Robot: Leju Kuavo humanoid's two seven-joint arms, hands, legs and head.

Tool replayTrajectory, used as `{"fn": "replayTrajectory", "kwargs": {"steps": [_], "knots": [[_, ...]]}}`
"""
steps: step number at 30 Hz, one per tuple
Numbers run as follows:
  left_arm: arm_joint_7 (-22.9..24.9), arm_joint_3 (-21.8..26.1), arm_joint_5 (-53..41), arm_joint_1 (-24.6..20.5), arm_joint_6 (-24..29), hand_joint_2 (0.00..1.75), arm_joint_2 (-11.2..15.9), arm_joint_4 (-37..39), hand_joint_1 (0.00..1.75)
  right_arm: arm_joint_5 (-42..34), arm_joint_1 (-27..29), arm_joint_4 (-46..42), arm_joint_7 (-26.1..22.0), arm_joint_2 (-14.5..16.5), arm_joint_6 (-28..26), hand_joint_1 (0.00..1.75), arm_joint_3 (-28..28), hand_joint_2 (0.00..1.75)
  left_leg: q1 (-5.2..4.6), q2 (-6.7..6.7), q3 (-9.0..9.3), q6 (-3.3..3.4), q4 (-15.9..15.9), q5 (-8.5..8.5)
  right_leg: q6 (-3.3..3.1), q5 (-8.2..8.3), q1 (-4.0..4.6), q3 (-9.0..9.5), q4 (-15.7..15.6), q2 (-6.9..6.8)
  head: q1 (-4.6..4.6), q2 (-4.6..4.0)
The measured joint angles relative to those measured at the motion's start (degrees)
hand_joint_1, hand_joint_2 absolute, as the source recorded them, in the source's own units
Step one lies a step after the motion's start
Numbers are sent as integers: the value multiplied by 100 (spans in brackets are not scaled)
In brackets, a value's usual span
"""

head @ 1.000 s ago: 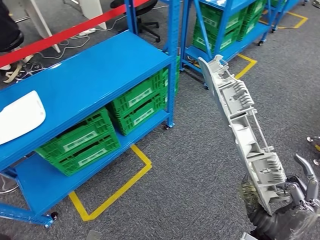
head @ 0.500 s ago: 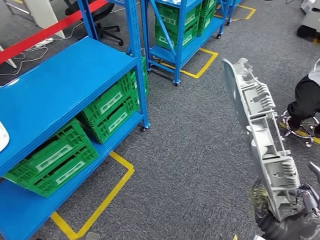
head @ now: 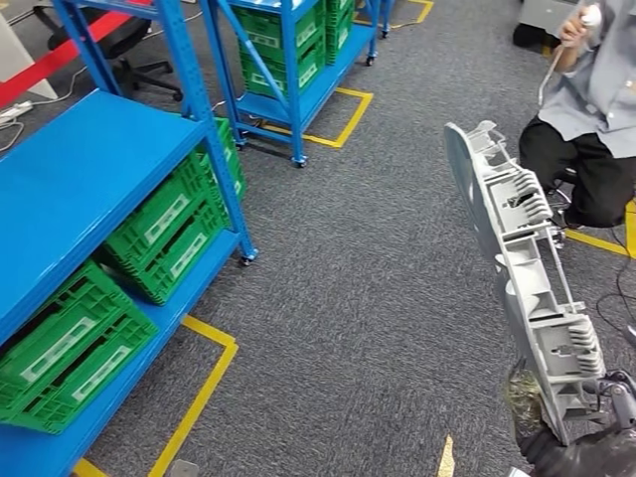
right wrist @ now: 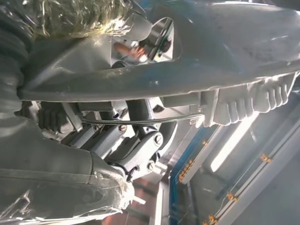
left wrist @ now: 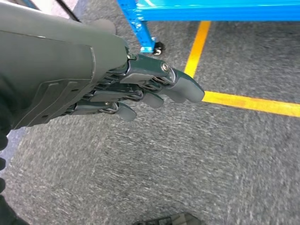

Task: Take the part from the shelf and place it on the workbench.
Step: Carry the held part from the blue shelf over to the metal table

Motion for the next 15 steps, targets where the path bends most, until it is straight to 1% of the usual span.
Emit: {"fn": "replayTrajectory", "kwargs": {"steps": [1,2,3,4,5,6,7,8,9,10,11,12,13,14,15], "knots": [[-4,2,-7,-5,-1,175,-2,0,0,16,5,-9,-1,5,-1,175,-15,175,13,-115,-45,-24,130,-109,-36,14,-11,-1,-12,63,-10,0],[-8,5,-15,-7,-4,175,-3,0,0,28,6,-17,-1,12,-1,175,-28,175,24,-276,-146,-43,375,-273,-68,26,-22,3,-23,124,-23,0],[-11,10,-17,-3,-9,175,-2,0,0,37,5,-23,-2,18,-1,175,-40,175,30,-447,-305,-50,740,-469,-89,30,-20,1,-23,185,-35,0],[-13,16,-19,8,-14,175,-1,0,0,43,3,-24,-3,22,-1,175,-52,175,31,-548,-497,-49,1149,-649,-105,32,-15,0,-22,258,-43,0],[-13,23,-20,20,-18,175,-1,0,0,45,5,-24,-3,25,-1,175,-66,175,31,-589,-660,-44,1472,-745,-112,32,-7,2,-21,340,-44,0],[-13,35,-20,30,-21,175,0,0,0,48,8,-24,-3,25,-1,175,-80,175,29,-606,-753,-34,1625,-725,-115,33,1,6,-18,427,-43,0],[-16,48,-20,34,-26,175,0,0,0,55,11,-25,-2,26,0,175,-95,175,29,-620,-747,-16,1555,-586,-116,33,7,12,-14,516,-43,0],[-25,61,-20,35,-33,175,0,0,0,65,12,-27,-2,26,-1,175,-108,175,28,-663,-648,7,1286,-361,-115,33,11,20,-8,602,-42,0],[-36,71,-22,33,-43,175,3,0,0,75,13,-30,-1,27,0,175,-120,175,30,-775,-501,36,911,-118,-113,33,9,23,-2,682,-43,0],[-50,78,-24,32,-53,175,9,0,0,84,11,-34,-1,28,0,175,-131,175,38,-915,-359,64,555,57,-103,29,15,17,17,756,-39,0],[-63,84,-27,29,-63,175,15,0,0,90,11,-40,-1,30,1,175,-142,175,42,-1032,-251,74,286,146,-84,31,14,-6,35,826,-41,0],[-77,88,-32,24,-73,175,20,0,0,93,17,-49,-3,32,1,175,-154,175,42,-1110,-197,78,138,166,-55,39,5,-37,45,891,-38,0],[-90,91,-37,16,-84,175,23,0,0,94,28,-58,-5,34,1,175,-165,175,37,-1105,-182,78,89,146,-16,53,-3,-68,48,954,-38,0],[-102,92,-44,9,-96,175,21,0,0,95,47,-70,-8,36,0,175,-177,175,35,-1047,-172,82,55,146,23,69,-15,-109,38,1013,-39,0],[-113,92,-53,1,-105,175,22,0,0,95,69,-82,-9,37,-1,175,-188,175,39,-978,-162,103,24,166,53,58,-15,-145,60,964,-34,0]]}}
